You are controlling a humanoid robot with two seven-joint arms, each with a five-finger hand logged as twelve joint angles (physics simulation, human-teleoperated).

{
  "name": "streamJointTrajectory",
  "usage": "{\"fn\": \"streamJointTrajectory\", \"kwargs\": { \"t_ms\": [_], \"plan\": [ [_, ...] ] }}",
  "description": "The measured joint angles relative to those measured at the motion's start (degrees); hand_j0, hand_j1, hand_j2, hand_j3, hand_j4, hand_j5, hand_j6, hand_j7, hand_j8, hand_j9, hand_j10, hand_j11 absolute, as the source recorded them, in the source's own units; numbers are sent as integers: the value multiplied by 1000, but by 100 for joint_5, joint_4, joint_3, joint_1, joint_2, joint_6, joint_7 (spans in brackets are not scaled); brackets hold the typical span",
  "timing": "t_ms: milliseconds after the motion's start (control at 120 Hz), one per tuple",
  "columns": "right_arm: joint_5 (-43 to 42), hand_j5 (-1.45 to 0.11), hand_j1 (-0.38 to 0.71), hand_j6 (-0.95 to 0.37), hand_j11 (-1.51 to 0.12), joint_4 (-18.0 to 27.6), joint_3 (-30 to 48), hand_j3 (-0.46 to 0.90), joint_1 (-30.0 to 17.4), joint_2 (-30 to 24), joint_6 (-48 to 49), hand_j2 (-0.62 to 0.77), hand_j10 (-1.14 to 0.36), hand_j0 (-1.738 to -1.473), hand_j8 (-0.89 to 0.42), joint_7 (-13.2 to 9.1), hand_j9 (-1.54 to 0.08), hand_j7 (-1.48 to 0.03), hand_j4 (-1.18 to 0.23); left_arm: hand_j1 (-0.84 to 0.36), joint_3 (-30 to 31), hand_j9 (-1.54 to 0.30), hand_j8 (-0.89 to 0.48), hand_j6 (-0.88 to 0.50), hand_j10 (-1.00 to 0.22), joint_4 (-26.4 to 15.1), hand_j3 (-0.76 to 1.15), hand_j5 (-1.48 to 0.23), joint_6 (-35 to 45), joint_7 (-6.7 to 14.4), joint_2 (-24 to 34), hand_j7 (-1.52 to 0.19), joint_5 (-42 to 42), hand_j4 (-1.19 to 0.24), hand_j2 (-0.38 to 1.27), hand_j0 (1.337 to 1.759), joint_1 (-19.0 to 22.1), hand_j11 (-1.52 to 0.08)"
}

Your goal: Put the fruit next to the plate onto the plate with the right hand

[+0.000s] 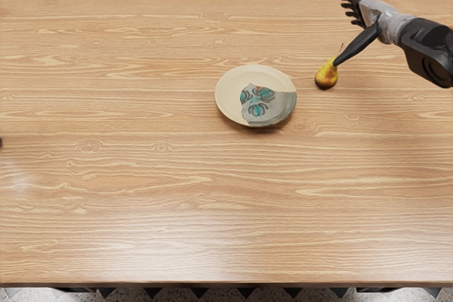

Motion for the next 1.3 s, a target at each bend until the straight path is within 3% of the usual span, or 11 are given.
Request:
{"fn": "streamJointTrajectory", "kwargs": {
  "t_ms": [308, 617, 1058, 1300],
  "plan": [
    [1, -38, -315, -31, -38, -92, -80, 0, -416, 278, -412, -5, -30, -1658, -31, 245, -38, -38, -31, 349, 0, 0, 0, 0, 0, 0, 0, 0, 0, 2, 0, 0, 0, 0, 0, 1658, 0, 0],
    [30, -50, -303, -40, -50, -104, -75, 0, -758, 409, -1090, -7, -39, -1658, -40, 324, -50, -50, -40, 349, 0, 0, 0, 0, 0, -1, 0, 0, 0, 0, 0, 0, -1, 0, 0, 1658, 0, 0],
    [40, -77, -278, -61, -77, -140, -12, 0, -788, 541, -1157, -11, -60, -1658, -61, 601, -77, -77, -61, 349, 0, 0, 0, 0, 0, -1, 0, 0, 0, 0, 0, 0, -1, 0, 0, 1658, 0, 0],
    [37, -128, -231, -101, -128, -149, -66, 0, -873, 611, -1263, -19, -99, -1658, -100, 643, -128, -128, -100, 349, 0, 0, 0, 0, 0, 0, 0, 0, 0, 0, 0, 0, 0, 0, 0, 1658, 0, 0]
  ]
}}
